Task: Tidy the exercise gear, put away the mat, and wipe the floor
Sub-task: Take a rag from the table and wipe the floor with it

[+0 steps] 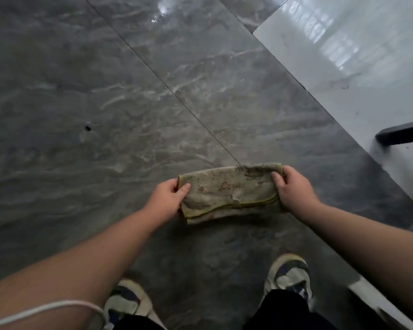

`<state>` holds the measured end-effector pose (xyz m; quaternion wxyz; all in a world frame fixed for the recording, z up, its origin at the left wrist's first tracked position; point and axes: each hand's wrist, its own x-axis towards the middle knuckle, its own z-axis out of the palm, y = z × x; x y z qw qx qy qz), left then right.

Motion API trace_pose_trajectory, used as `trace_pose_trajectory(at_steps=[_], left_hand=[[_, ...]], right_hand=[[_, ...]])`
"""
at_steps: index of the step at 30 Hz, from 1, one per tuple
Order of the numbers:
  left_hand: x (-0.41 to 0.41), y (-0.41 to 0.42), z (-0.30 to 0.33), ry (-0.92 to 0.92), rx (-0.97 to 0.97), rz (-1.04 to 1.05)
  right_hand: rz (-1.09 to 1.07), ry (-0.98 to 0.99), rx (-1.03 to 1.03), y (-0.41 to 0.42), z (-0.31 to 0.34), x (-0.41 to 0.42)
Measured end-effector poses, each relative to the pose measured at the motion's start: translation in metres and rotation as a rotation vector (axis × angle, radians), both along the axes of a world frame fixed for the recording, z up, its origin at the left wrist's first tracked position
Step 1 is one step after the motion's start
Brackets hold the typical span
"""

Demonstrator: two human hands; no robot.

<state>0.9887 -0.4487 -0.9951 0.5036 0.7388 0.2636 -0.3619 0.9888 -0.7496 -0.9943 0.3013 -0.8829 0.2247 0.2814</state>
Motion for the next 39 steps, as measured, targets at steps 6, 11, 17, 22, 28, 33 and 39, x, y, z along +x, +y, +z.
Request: trace_pose_trajectory(at_steps=[6, 11, 17, 22, 28, 33, 39], left_hand=[[0.006, 0.015, -0.035, -0.083, 0.148, -0.295], [0.008, 0.022, -0.026, -0.258, 0.421, -0.555], [0.002, -0.003, -0.01, -0.653, 0.684, -0.749], [-0.015, -0.049, -0.046, -0.793, 0.664, -1.014], [-0.043, -0.067, -0.08, -0.634, 0.71, -1.0], [-0.05, -0.072, -0.089, -0.663, 0.701, -0.988], [-0.045, -0.073, -0.097, -0.68, 0.732, -0.98]], right_hand=[[0.21, 0.021, -0.101, -0.009, -0.035, 0.015], [0.458, 0.004, -0.335, -0.02, -0.017, 0.023], [0.588, -0.276, -0.254, -0.005, -0.011, 0.013], [0.949, -0.319, -0.294, 0.027, -0.039, -0.011], [0.971, -0.313, -0.31, 0.046, -0.054, -0.034], [0.904, -0.304, -0.36, 0.044, -0.08, -0.038], [0.896, -0.377, -0.4, 0.041, -0.089, -0.038]])
